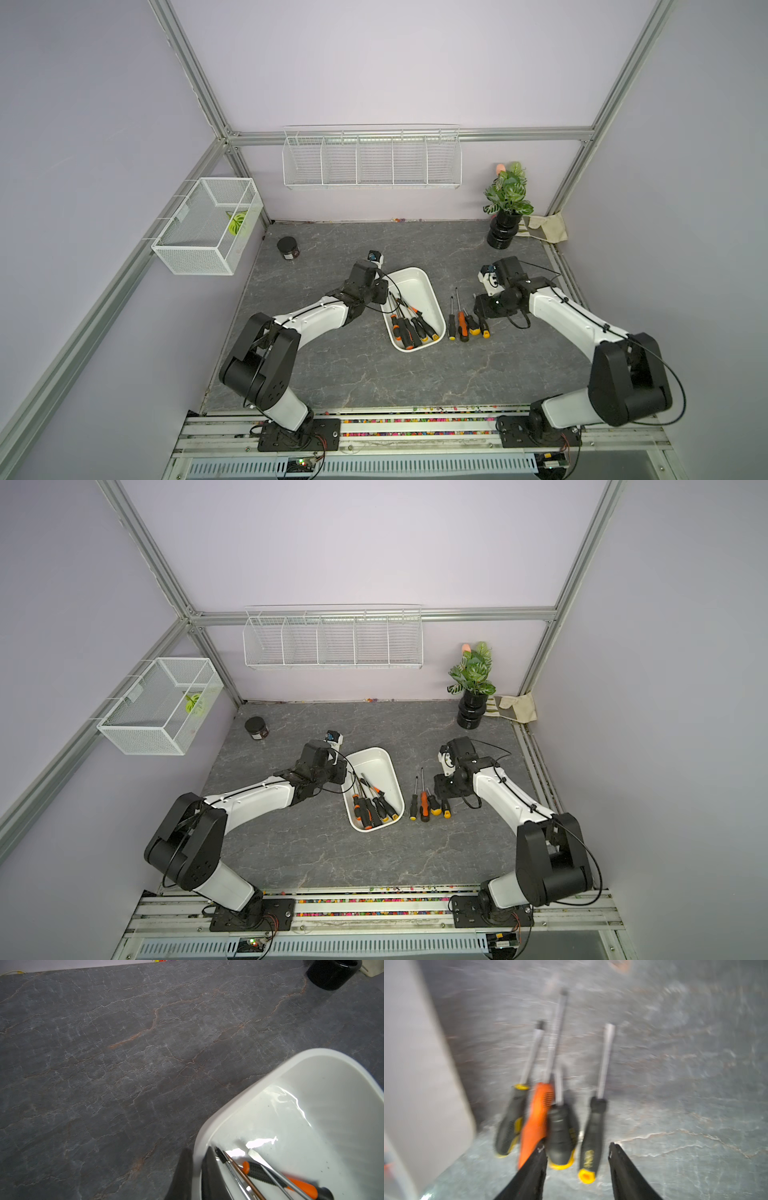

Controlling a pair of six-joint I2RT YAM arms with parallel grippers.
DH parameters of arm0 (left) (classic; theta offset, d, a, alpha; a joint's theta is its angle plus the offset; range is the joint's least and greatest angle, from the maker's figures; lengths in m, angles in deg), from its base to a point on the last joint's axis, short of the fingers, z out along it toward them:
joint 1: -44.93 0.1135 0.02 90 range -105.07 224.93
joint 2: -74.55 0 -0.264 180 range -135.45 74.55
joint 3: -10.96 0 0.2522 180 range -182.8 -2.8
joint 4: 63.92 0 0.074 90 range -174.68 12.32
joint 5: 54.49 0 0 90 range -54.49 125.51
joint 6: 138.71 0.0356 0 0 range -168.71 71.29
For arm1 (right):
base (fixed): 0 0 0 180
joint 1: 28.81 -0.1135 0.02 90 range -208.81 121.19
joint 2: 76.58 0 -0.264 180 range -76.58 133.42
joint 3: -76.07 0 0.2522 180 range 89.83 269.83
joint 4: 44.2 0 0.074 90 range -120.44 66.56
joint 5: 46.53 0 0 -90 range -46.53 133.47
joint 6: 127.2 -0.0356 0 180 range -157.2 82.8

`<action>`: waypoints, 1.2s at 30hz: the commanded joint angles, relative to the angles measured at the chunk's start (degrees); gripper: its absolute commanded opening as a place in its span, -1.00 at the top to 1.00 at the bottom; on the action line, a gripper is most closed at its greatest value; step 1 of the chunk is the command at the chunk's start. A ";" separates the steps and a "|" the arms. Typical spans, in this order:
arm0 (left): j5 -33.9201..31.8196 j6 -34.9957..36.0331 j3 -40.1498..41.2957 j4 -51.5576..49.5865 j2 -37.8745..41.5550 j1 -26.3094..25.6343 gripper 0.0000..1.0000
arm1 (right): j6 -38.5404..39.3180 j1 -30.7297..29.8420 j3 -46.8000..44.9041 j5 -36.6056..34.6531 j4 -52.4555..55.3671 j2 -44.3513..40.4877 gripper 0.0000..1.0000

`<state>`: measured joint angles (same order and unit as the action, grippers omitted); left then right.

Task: Take out the screwdriver from the storage box
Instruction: Place the screwdriver at the center of the board, then pick up the screwdriver from the storage box.

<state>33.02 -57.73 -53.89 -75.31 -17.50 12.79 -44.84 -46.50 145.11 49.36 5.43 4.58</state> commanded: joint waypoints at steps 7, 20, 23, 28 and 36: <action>0.51 -0.79 -0.19 0.58 0.27 0.15 1.00 | -1.19 -14.98 2.35 0.02 -3.51 -7.91 -0.09; 0.99 -1.50 -0.99 -0.28 0.22 0.09 1.00 | 3.22 -24.01 11.96 0.06 0.43 8.78 -0.02; 1.00 -1.60 -1.03 -0.26 0.17 0.10 1.00 | 4.27 -24.12 13.79 -0.86 1.68 11.29 -0.01; 1.09 -1.63 -0.93 -0.24 0.37 0.09 1.00 | 5.81 -24.27 17.96 -2.56 4.55 17.67 0.04; 0.68 -1.66 -0.67 -0.28 0.28 0.14 1.00 | 6.72 -24.68 19.37 -4.32 5.85 22.25 0.09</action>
<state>33.94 -59.80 -53.89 -76.07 -17.48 12.83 -39.20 -70.94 163.85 46.45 9.15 26.40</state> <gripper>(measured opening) 0.088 0.455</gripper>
